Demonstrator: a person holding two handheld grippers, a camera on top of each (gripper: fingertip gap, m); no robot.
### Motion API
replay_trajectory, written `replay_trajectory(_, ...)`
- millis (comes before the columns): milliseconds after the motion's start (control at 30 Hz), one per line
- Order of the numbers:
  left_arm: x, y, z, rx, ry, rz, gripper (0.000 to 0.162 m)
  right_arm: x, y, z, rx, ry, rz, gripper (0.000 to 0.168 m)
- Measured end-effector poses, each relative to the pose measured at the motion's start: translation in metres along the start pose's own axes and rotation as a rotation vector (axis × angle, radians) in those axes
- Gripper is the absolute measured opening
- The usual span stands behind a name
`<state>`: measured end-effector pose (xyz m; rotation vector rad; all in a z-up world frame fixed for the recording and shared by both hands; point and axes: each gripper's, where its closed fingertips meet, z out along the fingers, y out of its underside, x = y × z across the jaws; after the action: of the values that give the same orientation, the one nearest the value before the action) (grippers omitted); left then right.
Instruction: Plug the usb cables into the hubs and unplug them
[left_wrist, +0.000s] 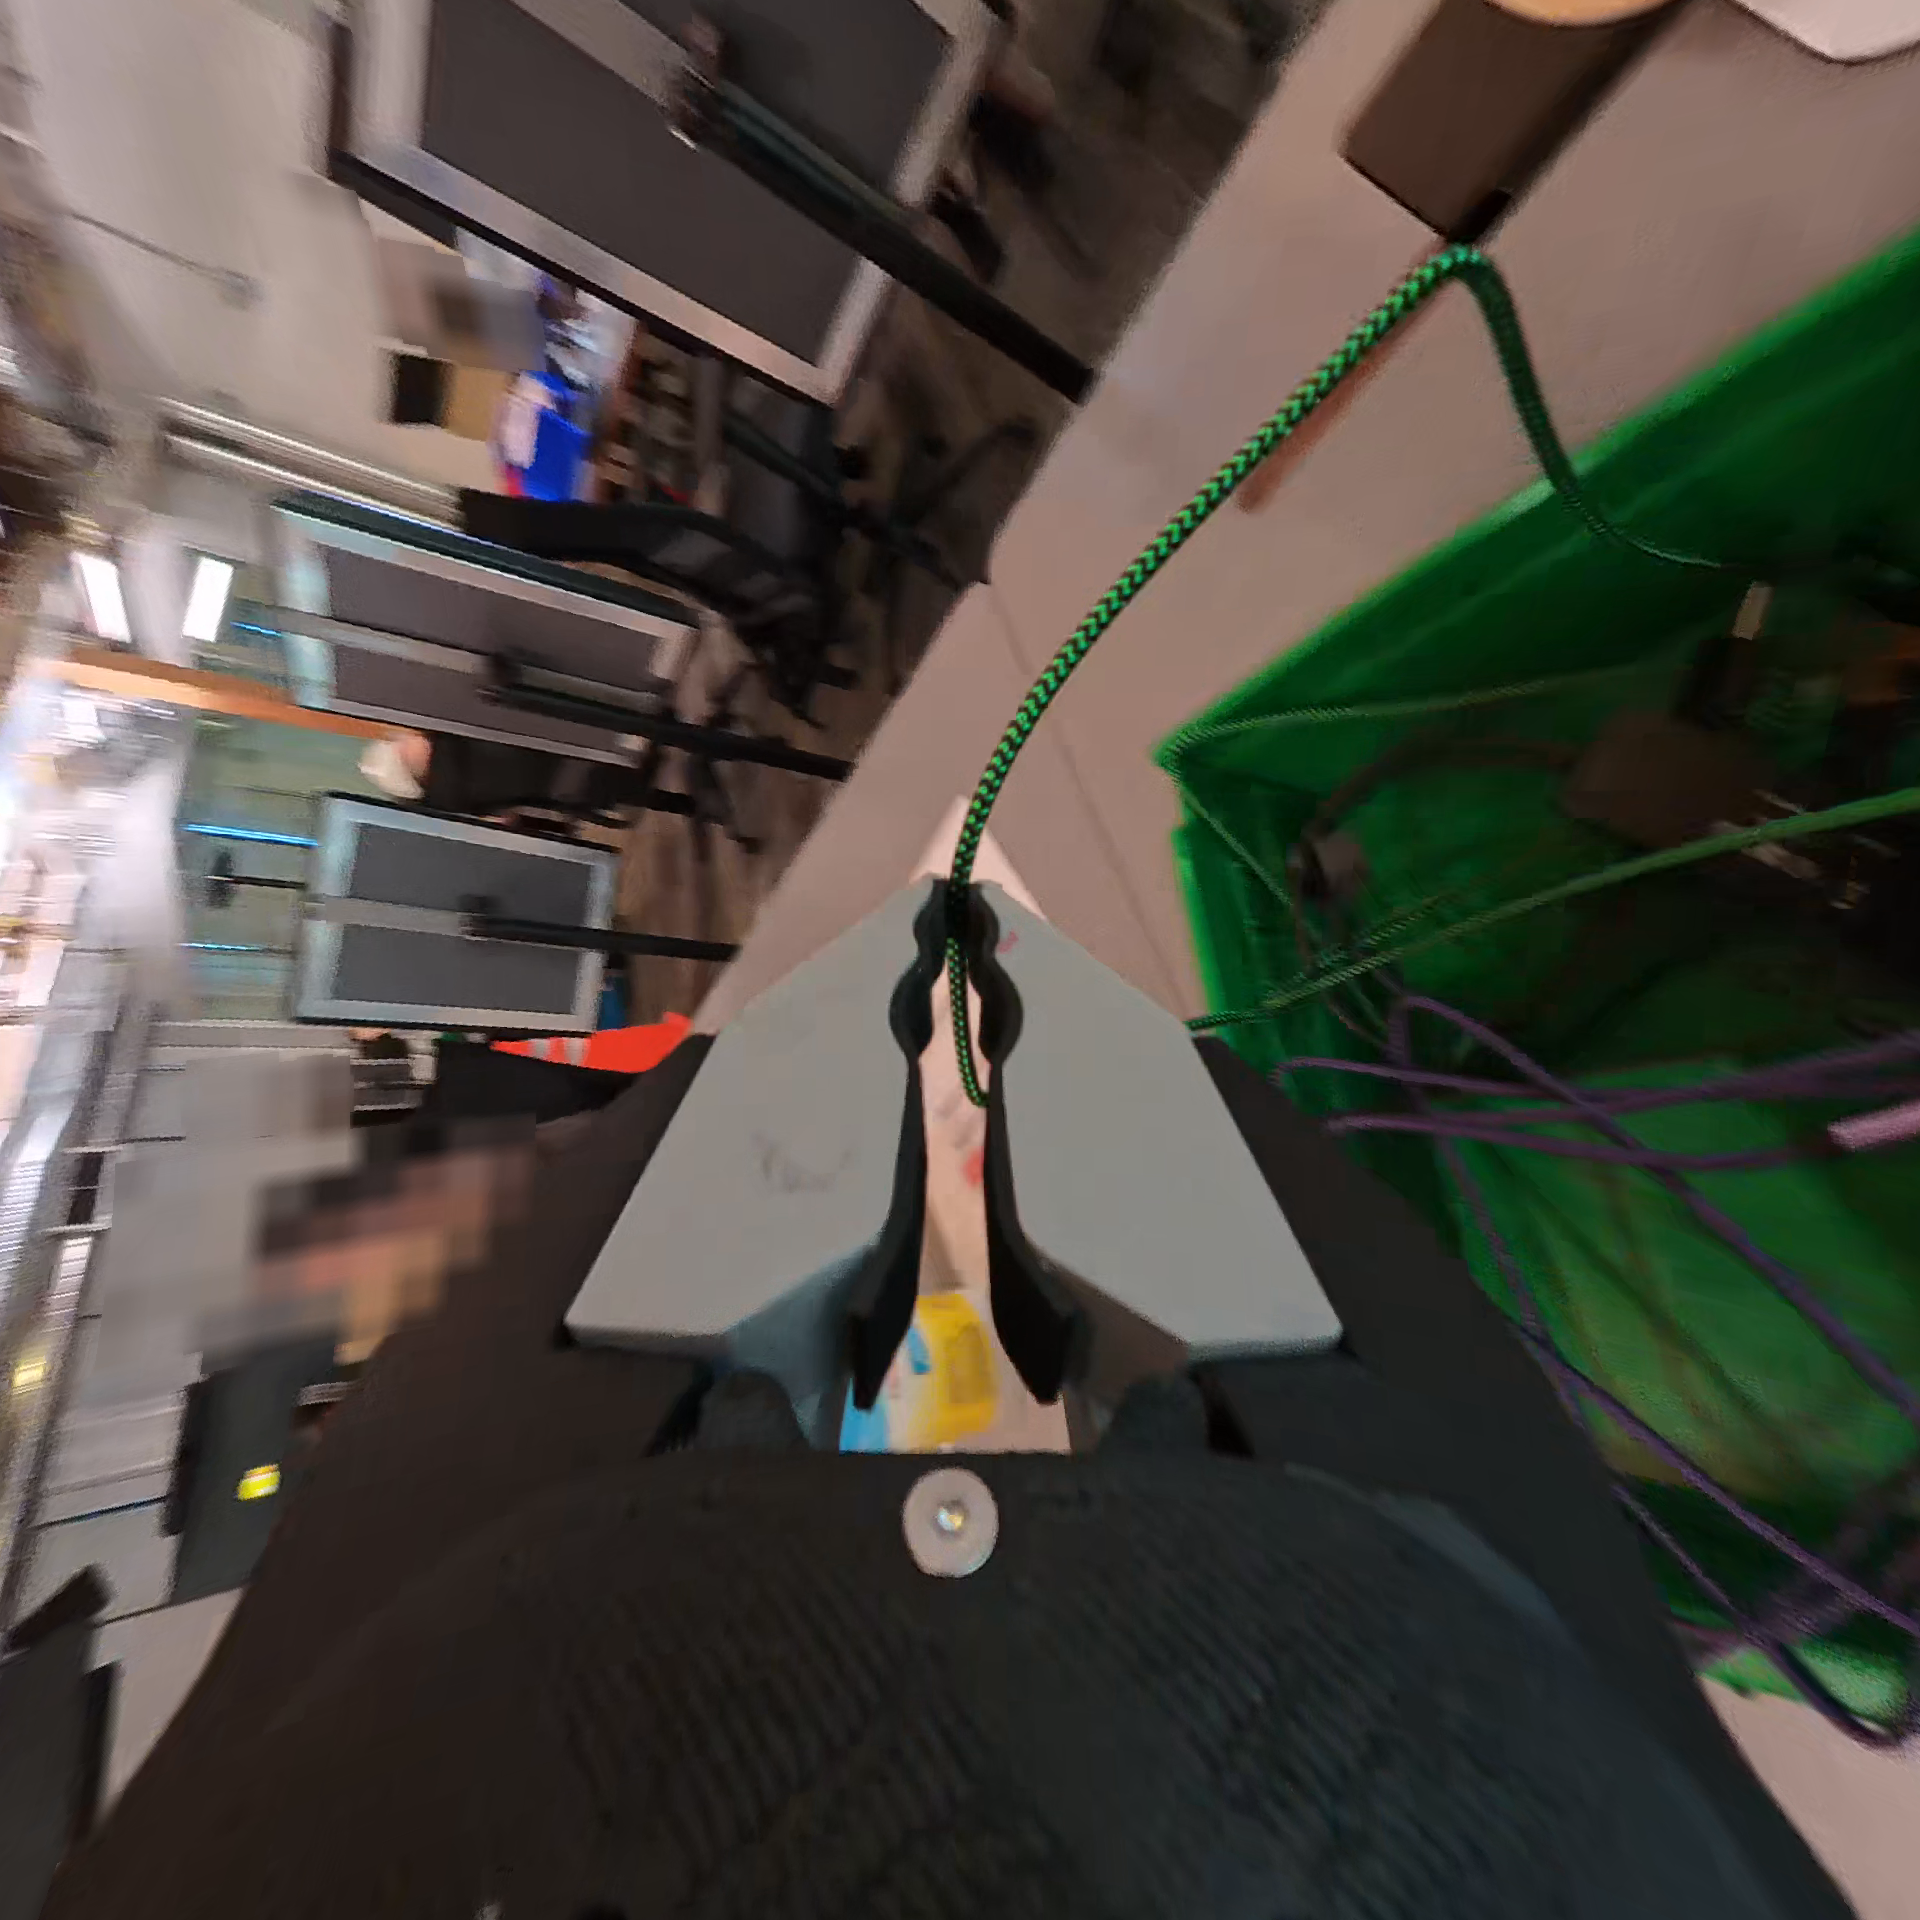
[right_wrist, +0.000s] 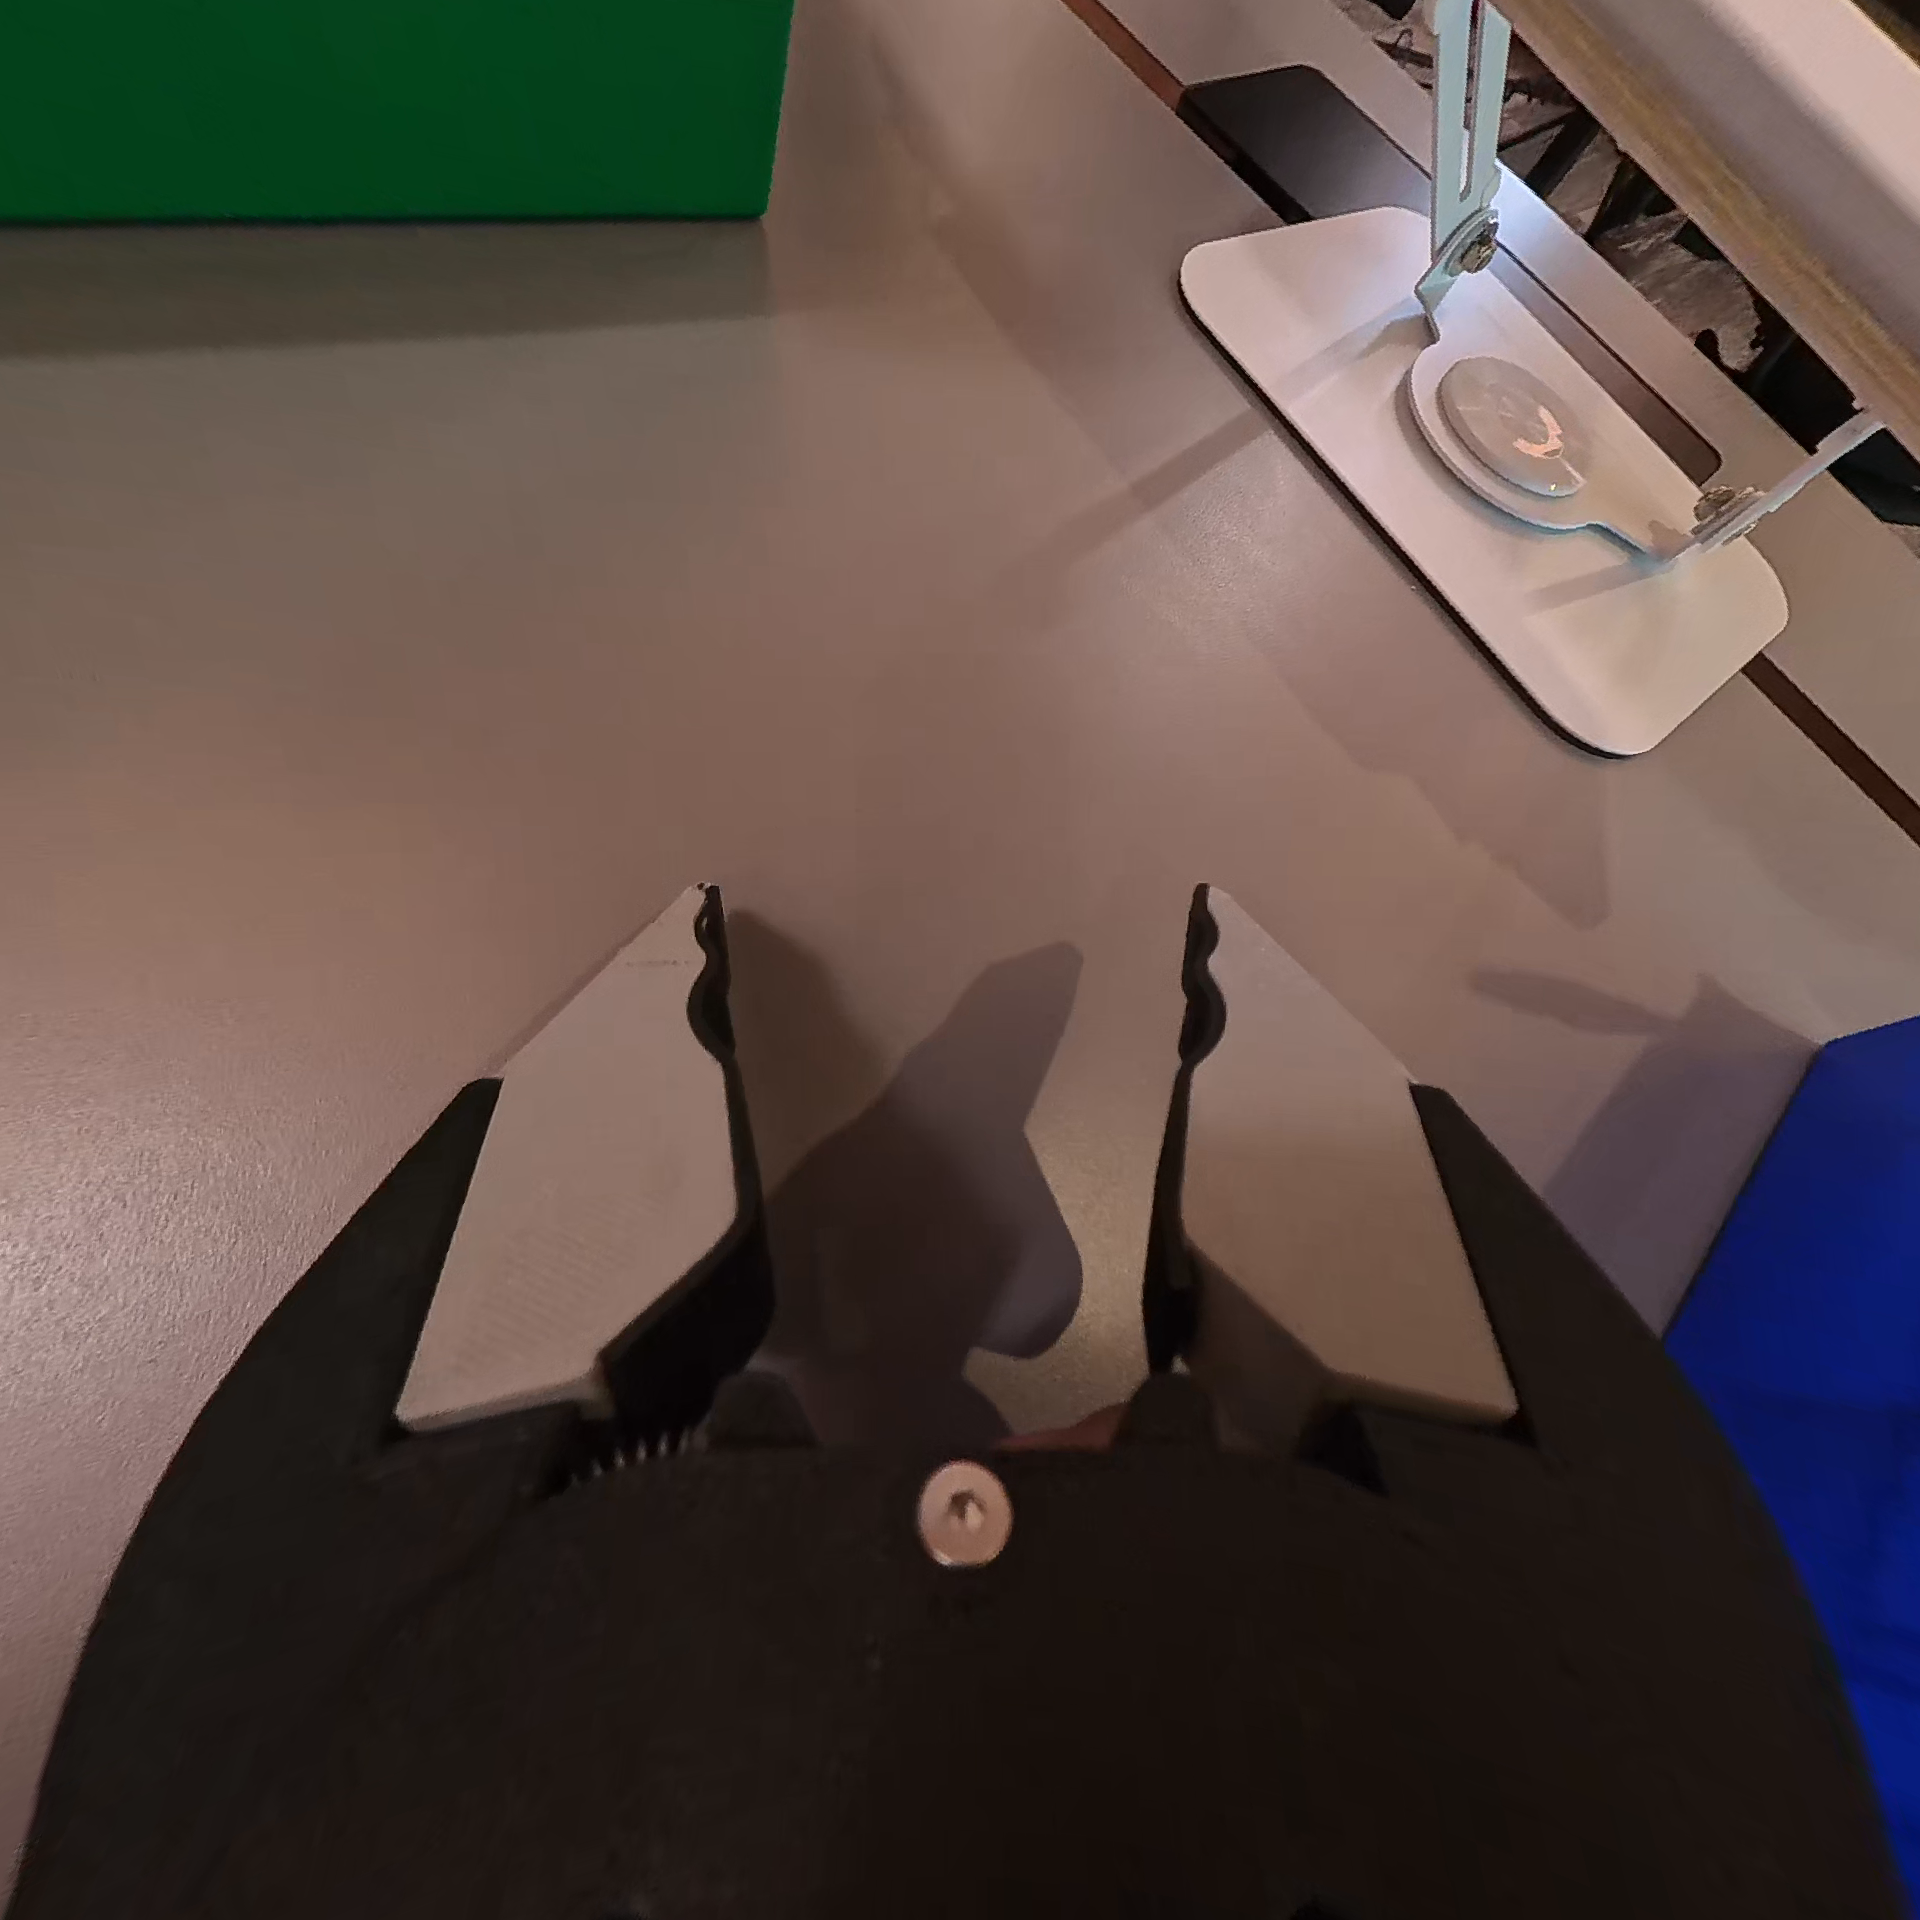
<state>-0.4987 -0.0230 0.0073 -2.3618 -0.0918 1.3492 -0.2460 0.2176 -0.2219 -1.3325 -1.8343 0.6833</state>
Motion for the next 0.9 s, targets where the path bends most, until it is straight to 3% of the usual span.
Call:
replay_trajectory(67, -0.017, -0.010, -0.013, 0.027, -0.068, -0.001, 0.000, 0.000, 0.000, 0.000, 0.002, 0.001, 0.004, 0.086)
replay_trajectory(233, -0.010, -0.016, -0.026, 0.039, -0.024, -0.036, 0.000, 0.000, 0.001, -0.001, -0.004, 0.009, -0.008, 0.086)
replay_trajectory(633, 0.084, 0.030, 0.012, -0.104, 0.191, 0.032, 0.002, -0.003, 0.003, -0.001, -0.011, 0.016, -0.042, 0.086)
replay_trajectory(900, 0.086, 0.033, 0.021, -0.104, 0.176, 0.006, 0.004, -0.004, 0.003, -0.001, -0.016, 0.011, -0.041, 0.086)
